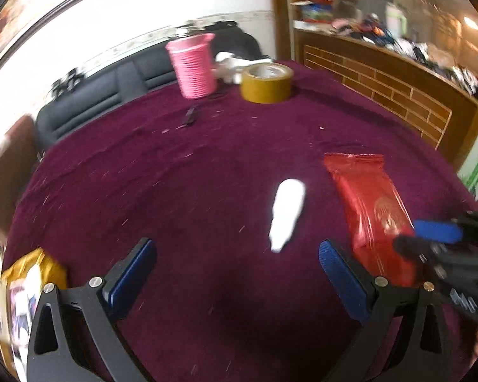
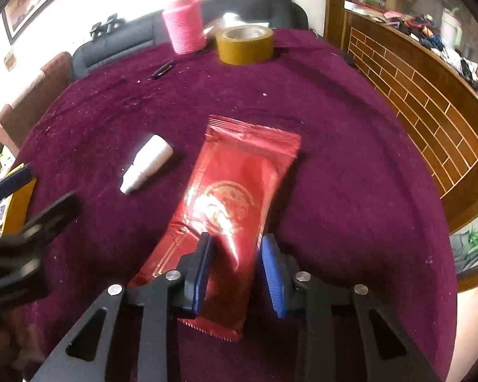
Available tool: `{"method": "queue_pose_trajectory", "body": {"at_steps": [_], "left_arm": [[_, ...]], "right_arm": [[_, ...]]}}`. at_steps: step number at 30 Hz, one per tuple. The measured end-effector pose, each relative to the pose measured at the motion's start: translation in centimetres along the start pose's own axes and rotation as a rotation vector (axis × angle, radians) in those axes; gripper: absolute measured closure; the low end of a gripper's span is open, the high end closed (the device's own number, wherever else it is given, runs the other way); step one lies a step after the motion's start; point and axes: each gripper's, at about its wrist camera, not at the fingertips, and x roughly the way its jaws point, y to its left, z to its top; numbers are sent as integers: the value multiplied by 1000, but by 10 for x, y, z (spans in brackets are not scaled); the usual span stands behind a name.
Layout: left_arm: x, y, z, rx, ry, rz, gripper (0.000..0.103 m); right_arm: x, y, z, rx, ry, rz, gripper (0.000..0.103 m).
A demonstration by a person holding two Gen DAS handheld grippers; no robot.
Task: Organize objects
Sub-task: 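Grasp the red packet with the right tool while the left tool grasps the white bottle, then carry the white bottle and red packet to the tray with both tools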
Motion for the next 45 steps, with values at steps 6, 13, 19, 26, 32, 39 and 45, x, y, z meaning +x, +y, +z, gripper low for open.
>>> {"method": "queue_pose_trajectory", "body": {"at_steps": [6,13,19,26,32,39,45], "left_arm": [[48,-20,17,97,59,-12,3],[57,-3,14,-24,121,-100,78],[36,23,-3,-125,122,-132,78],[-20,48,-17,-208,51,-156,78],[-64,73,-40,-264,-13,-142,78],[-114,113,-78,-352,-48,-83,78],[-161,156,-126,-421,-59,52,78]], "right_arm": [[1,-19,0,97,10,122,68],[2,-28,3,171,-18,171,34],[15,-6,13,156,-2,121,28],[32,28,20,60,-23,-89,42],[23,7,15,150,-23,38,56],[10,6,-6,235,-11,284,59],[-19,50,-15,187,-34,427,58]]}}
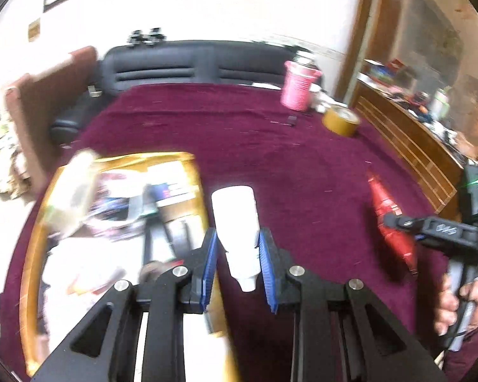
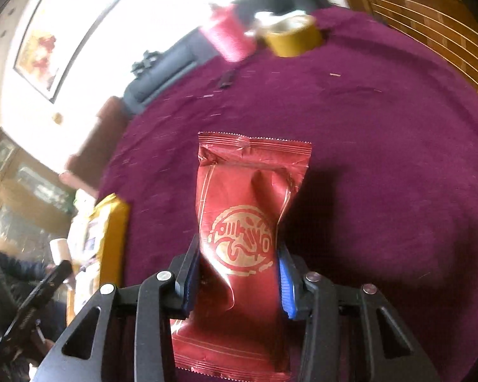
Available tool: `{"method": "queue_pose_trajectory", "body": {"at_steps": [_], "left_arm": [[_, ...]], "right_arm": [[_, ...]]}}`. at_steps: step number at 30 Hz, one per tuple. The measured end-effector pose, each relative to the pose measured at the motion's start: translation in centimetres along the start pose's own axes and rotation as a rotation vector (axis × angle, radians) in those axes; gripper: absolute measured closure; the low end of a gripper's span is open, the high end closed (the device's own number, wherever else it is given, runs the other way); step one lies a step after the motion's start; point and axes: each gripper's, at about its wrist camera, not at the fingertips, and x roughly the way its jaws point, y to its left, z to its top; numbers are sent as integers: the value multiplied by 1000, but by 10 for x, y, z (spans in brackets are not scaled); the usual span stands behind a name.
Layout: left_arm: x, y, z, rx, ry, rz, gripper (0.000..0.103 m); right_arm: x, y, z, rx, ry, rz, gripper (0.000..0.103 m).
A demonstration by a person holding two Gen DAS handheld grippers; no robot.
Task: Organize objects
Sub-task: 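Carry the white bottle and red packet to the tray with both tools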
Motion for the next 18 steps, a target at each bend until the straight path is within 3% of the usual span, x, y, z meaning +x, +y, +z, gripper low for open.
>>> {"method": "queue_pose_trajectory", "body": {"at_steps": [5,10,18], "left_arm": [[-31,60,-28,-91,3,101,78],[-44,103,-57,-157,49,143,78],[-40,141,-90,-217,109,169,78]], "right_arm": [[2,71,-20,-118,24,107,58],[21,142,-49,-225,103,203,58],[65,235,-108,-391,226,232,58]]}}
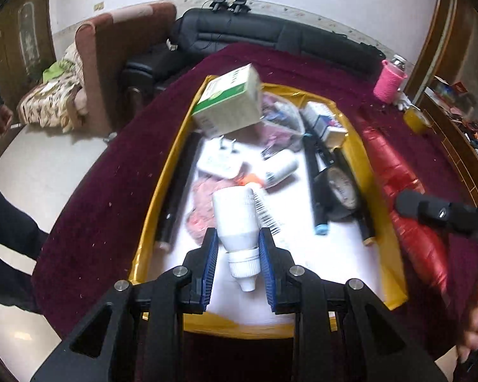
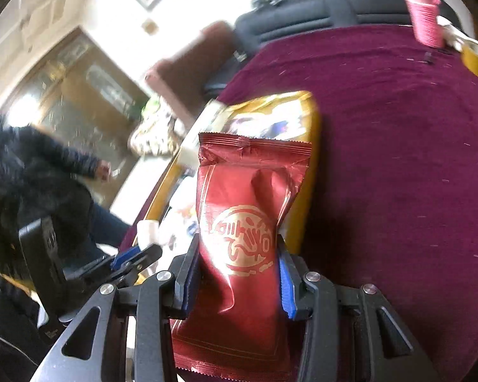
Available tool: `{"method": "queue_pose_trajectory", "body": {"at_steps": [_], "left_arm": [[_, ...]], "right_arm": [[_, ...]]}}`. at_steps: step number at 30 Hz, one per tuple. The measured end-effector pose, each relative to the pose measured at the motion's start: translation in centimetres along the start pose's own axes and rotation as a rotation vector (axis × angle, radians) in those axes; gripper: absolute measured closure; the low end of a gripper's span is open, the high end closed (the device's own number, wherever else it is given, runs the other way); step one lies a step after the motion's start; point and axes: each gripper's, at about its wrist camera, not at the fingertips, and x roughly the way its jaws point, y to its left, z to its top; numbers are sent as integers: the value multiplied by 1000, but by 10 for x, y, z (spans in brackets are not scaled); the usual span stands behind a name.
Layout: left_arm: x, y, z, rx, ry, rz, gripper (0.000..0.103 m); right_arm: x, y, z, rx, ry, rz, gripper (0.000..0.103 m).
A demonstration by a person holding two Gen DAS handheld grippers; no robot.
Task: Organize objects
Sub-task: 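Carry the white bottle and red packet to the tray with both tools, then lower the white bottle and red packet into the tray and open both tools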
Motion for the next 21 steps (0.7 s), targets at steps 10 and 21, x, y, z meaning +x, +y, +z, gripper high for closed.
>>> {"method": "queue_pose_trajectory", "body": {"at_steps": [10,21], "left_arm": [[16,4,-4,4,0,-1,78],[-7,7,-1,-19,-132,64,19]], "right_arm": [[62,46,-10,-183,36,-167,57],[58,48,-7,-214,-2,-191,46]]}}
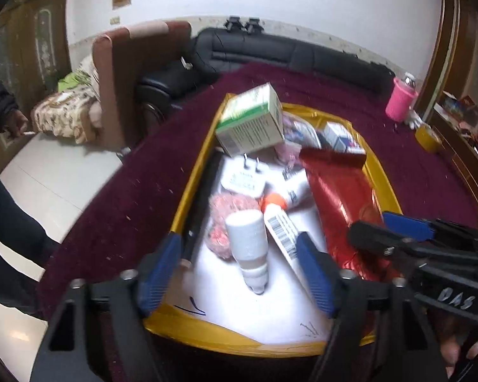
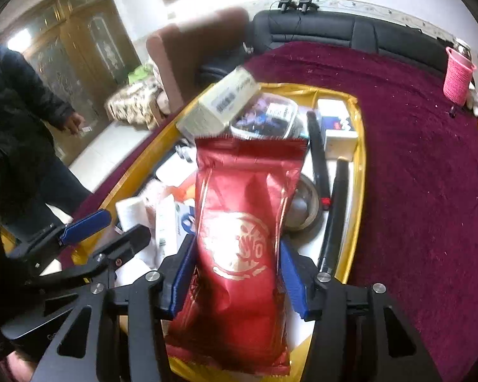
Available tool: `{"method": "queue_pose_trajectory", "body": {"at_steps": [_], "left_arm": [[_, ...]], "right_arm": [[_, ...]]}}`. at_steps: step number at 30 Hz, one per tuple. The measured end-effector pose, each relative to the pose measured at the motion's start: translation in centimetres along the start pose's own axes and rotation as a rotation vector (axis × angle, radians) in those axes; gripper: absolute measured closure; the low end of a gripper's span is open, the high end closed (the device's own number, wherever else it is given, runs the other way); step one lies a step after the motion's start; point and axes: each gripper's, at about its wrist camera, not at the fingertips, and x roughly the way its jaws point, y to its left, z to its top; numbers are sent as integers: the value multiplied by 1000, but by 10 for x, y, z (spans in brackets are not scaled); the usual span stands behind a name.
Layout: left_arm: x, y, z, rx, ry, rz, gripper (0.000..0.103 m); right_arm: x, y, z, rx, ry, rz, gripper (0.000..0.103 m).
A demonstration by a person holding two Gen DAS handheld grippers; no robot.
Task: Organize objects
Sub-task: 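Lower the white bottle and red packet into the tray and open both tools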
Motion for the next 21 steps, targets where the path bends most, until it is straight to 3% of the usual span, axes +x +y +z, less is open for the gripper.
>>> {"method": "queue_pose_trajectory", "body": {"at_steps": [8,14,16,21], "left_arm": [[-38,-27,9,66,-157,161,1],[-62,-58,11,141,-263,313,0],[-64,-68,12,165,-260,324,0],[-73,-80,21,165,-264,239,0]], "right_arm": [[-48,-25,0,125,-152,-21,30],[-69,-44,-9,200,-189,-47,28],[-75,-52,-13,224,-201,-60,27],[-92,-71,-20,277,-227,-87,26]]}}
